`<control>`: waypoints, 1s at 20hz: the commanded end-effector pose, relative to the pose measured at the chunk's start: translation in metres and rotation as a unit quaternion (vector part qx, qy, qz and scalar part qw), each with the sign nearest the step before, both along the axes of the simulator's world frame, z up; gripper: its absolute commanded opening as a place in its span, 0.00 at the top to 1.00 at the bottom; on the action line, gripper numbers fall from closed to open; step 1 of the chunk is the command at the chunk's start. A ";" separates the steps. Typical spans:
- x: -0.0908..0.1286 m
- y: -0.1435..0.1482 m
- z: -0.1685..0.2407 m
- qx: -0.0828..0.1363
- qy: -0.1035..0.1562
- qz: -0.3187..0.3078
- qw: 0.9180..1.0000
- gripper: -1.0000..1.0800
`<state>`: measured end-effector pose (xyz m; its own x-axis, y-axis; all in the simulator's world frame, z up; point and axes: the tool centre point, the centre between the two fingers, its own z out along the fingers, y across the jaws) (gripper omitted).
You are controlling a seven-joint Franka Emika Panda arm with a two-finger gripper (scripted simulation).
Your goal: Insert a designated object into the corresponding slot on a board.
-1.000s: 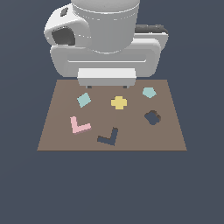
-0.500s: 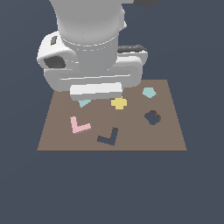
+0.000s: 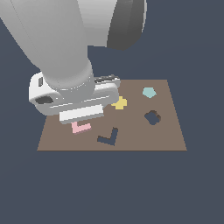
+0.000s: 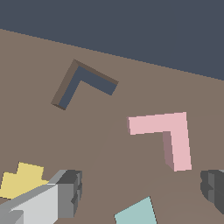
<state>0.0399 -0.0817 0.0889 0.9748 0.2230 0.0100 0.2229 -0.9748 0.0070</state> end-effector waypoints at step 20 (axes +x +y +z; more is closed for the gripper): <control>0.020 -0.027 -0.043 0.002 0.006 0.046 0.999 0.04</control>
